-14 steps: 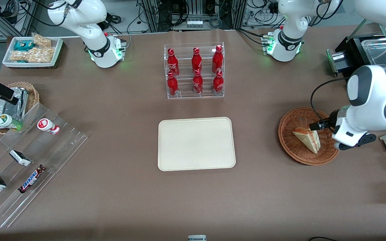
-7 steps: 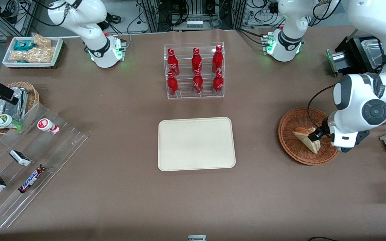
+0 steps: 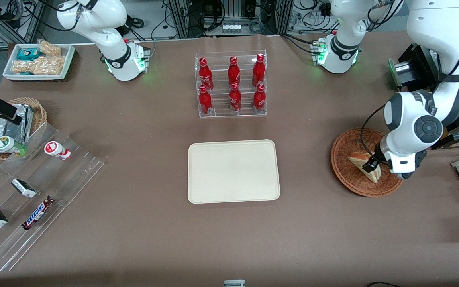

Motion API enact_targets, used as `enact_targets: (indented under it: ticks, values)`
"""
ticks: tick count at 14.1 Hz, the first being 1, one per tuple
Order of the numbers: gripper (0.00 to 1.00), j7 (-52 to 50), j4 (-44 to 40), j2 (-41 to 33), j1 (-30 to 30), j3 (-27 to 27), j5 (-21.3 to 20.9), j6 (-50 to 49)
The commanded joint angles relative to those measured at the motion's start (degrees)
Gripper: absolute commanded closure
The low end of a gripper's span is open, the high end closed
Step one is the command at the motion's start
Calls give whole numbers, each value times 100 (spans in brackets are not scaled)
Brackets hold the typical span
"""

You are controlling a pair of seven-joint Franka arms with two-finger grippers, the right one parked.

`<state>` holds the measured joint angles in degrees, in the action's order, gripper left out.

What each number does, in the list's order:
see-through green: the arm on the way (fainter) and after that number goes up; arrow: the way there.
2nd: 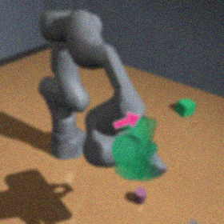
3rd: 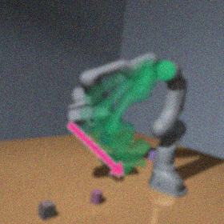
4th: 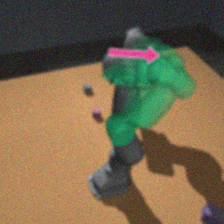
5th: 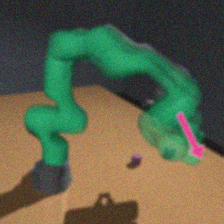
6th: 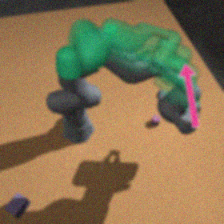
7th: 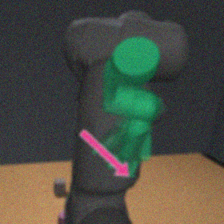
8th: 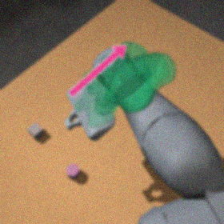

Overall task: Place sandwich from basket to tray
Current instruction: 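Lower the left gripper and grasp the wrapped sandwich in the basket, then lift the sandwich and carry it with the left gripper over the cream tray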

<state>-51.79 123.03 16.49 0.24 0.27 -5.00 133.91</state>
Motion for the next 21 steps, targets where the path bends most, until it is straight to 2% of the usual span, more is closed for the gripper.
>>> enact_targets:
  ticks: [1, 2, 5, 8, 12, 14, 16, 19, 21]
  values:
    - [89, -156, 116, -49, 12, -10, -19, 57]
    - [93, -156, 81, -128, 12, -10, -19, -22]
    - [94, -147, -575, -199, 82, -62, 25, -906]
    - [93, -147, -1385, -111, 126, -474, 305, -1630]
    - [92, -59, -1492, 108, 213, -1616, 359, -1605]
    - [93, -7, -1798, 493, 607, -1960, 237, -1587]
    - [93, 29, -2464, 1099, 1317, -1970, -175, -1596]
    - [92, 38, -3380, 1917, 2127, -1970, -483, -1587]
    - [92, 29, -3802, 2269, 2462, -1970, -608, -1447]
